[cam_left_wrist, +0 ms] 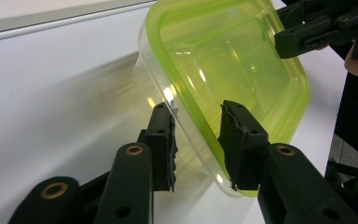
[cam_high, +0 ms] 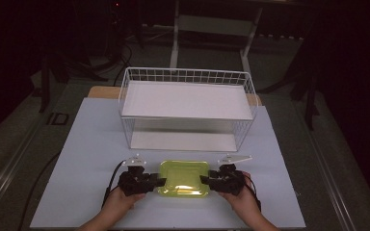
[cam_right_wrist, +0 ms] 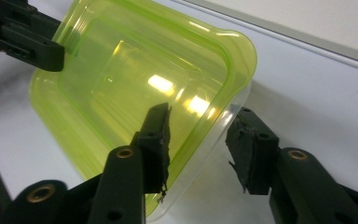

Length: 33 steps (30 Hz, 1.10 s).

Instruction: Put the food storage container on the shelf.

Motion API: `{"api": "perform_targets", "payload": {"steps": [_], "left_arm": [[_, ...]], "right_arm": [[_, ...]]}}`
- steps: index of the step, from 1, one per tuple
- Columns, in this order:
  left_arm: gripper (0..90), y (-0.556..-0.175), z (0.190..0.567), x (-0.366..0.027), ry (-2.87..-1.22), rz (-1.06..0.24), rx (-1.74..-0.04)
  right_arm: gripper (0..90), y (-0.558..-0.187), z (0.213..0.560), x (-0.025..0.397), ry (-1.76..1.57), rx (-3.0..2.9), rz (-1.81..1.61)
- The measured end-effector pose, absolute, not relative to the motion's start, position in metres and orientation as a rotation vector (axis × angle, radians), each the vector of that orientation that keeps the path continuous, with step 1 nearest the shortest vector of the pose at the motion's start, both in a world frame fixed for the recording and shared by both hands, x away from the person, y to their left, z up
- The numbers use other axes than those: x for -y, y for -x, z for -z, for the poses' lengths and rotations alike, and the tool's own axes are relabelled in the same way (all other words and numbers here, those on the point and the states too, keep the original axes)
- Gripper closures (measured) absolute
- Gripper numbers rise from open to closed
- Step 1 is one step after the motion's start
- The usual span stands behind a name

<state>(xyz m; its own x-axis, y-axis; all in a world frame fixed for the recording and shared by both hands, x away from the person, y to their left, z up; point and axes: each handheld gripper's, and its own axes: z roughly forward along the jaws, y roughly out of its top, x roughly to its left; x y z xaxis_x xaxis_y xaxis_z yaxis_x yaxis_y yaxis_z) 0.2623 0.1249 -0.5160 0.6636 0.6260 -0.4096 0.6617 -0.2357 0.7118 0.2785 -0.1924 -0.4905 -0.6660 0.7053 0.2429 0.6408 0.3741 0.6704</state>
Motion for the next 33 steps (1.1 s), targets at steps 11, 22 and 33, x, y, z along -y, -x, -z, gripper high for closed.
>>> {"api": "perform_targets", "payload": {"steps": [11, 22, 33], "left_arm": [[73.5, -0.253, 0.512, -0.124, -1.939, 0.043, -1.037], [80.7, -0.250, 0.502, -0.126, -1.889, -0.027, -1.054], [81.2, -0.278, 0.464, -0.130, -1.840, -0.166, -1.007]], "right_arm": [[69.8, -0.269, 0.486, 0.196, -1.279, -2.545, -1.217], [78.0, -0.266, 0.476, 0.194, -1.240, -2.485, -1.232], [79.0, -0.296, 0.437, 0.191, -1.204, -2.365, -1.333]]}}
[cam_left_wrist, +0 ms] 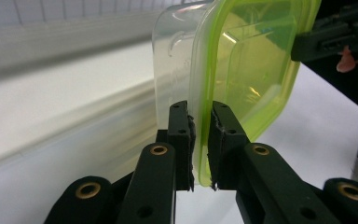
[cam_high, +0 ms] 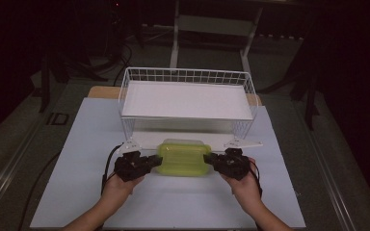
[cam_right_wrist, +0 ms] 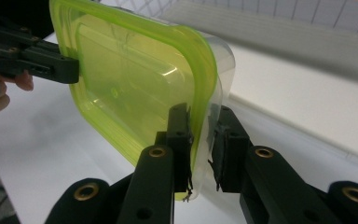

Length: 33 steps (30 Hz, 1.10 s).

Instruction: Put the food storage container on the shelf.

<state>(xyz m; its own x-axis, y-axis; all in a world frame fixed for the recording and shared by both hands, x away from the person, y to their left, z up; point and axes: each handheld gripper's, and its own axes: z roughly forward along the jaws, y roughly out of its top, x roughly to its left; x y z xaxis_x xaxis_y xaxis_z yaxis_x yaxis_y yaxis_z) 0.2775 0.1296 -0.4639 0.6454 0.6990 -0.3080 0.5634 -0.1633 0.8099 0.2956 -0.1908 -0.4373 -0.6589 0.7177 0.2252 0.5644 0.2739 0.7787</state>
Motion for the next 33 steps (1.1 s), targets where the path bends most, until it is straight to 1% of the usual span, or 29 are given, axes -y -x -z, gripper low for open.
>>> {"api": "perform_targets", "payload": {"steps": [4, 7, 11, 15, 25, 30, 33], "left_arm": [[81.2, -0.296, 0.466, -0.125, -1.841, -0.177, -1.020], [81.2, -0.300, 0.469, -0.125, -1.838, -0.171, -1.028], [81.1, -0.319, 0.487, -0.120, -1.843, -0.138, -1.051], [81.1, -0.329, 0.497, -0.119, -1.847, -0.119, -1.084], [81.0, -0.343, 0.508, -0.121, -1.830, -0.127, -1.124], [80.8, -0.347, 0.512, -0.122, -1.813, -0.118, -1.125], [80.1, -0.349, 0.511, -0.121, -1.808, -0.133, -1.118]], "right_arm": [[78.8, -0.309, 0.436, 0.190, -1.227, -2.348, -1.315], [78.8, -0.312, 0.437, 0.190, -1.234, -2.343, -1.306], [78.6, -0.327, 0.452, 0.191, -1.284, -2.336, -1.256], [78.3, -0.338, 0.462, 0.189, -1.317, -2.334, -1.224], [77.8, -0.355, 0.471, 0.181, -1.314, -2.311, -1.188], [77.5, -0.359, 0.477, 0.178, -1.301, -2.303, -1.159], [77.1, -0.363, 0.479, 0.179, -1.327, -2.279, -1.172]]}}
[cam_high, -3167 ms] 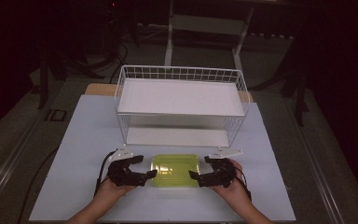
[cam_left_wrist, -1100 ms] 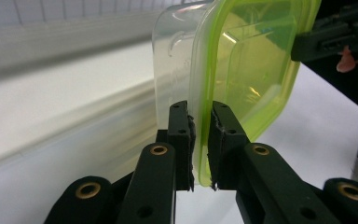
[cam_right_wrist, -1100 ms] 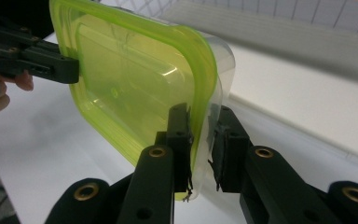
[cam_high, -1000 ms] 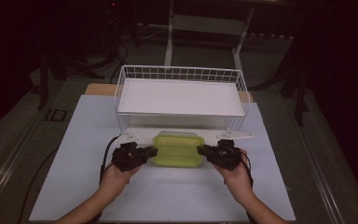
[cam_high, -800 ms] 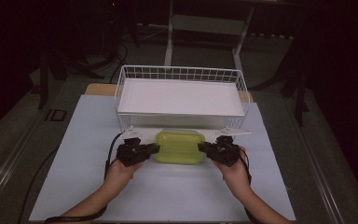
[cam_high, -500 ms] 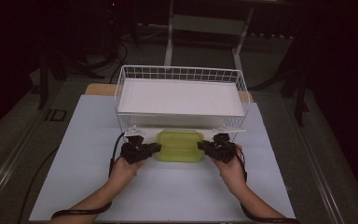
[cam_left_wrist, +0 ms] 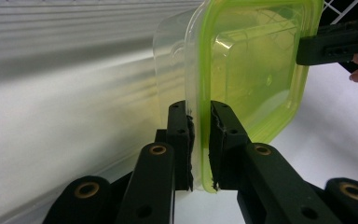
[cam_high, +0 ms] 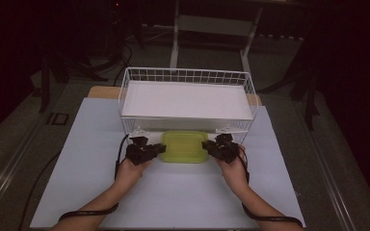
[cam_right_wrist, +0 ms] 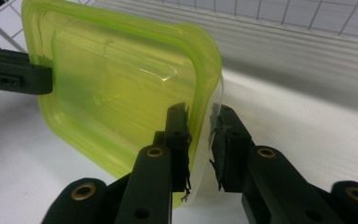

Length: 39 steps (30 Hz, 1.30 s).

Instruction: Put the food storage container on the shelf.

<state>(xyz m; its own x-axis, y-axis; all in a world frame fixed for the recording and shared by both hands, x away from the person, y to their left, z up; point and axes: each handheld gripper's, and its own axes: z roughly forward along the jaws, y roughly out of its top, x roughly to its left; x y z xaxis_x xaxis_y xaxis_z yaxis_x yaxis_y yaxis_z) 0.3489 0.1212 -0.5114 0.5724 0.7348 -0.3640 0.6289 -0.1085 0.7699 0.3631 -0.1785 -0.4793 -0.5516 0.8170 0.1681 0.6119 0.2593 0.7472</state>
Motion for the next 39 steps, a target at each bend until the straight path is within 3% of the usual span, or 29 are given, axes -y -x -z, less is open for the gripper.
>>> {"api": "perform_targets", "payload": {"steps": [22, 26, 27, 30, 37, 39], "left_arm": [[68.1, -0.365, 0.513, -0.119, -1.789, -0.243, -1.074], [63.7, -0.365, 0.513, -0.117, -1.791, -0.268, -1.064], [63.1, -0.366, 0.513, -0.116, -1.789, -0.277, -1.067], [59.2, -0.367, 0.513, -0.115, -1.795, -0.295, -1.076], [57.4, -0.374, 0.515, -0.114, -1.773, -0.300, -1.107], [48.9, -0.375, 0.514, -0.113, -1.798, -0.351, -1.100]], "right_arm": [[71.0, -0.377, 0.484, 0.169, -1.295, -2.123, -1.151], [66.6, -0.376, 0.487, 0.170, -1.287, -2.114, -1.183], [61.6, -0.377, 0.490, 0.169, -1.294, -2.111, -1.185], [62.8, -0.376, 0.491, 0.168, -1.305, -2.088, -1.181], [55.9, -0.375, 0.497, 0.162, -1.240, -2.048, -1.111], [52.5, -0.376, 0.497, 0.163, -1.252, -2.051, -1.113]]}}
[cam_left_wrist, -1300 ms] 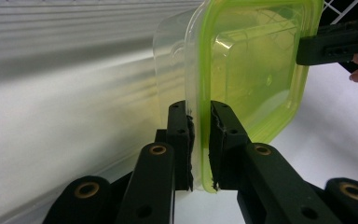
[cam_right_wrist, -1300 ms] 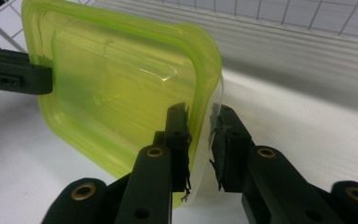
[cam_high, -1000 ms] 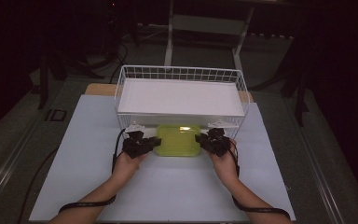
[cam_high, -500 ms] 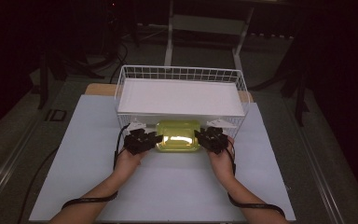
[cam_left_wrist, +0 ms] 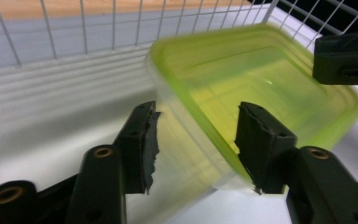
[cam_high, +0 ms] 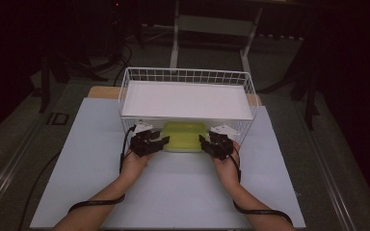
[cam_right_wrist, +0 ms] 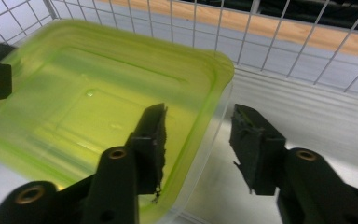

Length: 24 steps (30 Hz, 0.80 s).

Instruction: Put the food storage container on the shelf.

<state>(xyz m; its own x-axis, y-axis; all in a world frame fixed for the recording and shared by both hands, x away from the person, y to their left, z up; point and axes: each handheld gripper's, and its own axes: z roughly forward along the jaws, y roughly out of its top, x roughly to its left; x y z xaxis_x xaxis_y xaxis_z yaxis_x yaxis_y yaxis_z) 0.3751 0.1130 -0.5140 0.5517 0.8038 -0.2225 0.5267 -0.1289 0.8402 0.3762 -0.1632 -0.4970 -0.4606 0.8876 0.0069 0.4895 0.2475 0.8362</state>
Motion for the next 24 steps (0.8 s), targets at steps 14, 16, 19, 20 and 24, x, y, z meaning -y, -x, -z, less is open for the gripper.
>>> {"api": "perform_targets", "payload": {"steps": [14, 16, 19, 20, 24], "left_arm": [[46.9, -0.362, 0.500, -0.120, -1.766, -0.348, -1.102], [46.9, -0.358, 0.497, -0.122, -1.779, -0.337, -1.083], [46.6, -0.348, 0.492, -0.124, -1.796, -0.335, -1.056], [45.7, -0.344, 0.490, -0.125, -1.794, -0.337, -1.050], [45.7, -0.329, 0.483, -0.130, -1.789, -0.314, -1.030]], "right_arm": [[49.4, -0.360, 0.489, 0.163, -1.191, -2.064, -1.152], [49.5, -0.354, 0.487, 0.162, -1.190, -2.075, -1.167], [50.9, -0.343, 0.481, 0.159, -1.171, -2.095, -1.192], [50.9, -0.340, 0.479, 0.159, -1.177, -2.103, -1.210], [53.6, -0.333, 0.476, 0.156, -1.167, -2.121, -1.240]]}}
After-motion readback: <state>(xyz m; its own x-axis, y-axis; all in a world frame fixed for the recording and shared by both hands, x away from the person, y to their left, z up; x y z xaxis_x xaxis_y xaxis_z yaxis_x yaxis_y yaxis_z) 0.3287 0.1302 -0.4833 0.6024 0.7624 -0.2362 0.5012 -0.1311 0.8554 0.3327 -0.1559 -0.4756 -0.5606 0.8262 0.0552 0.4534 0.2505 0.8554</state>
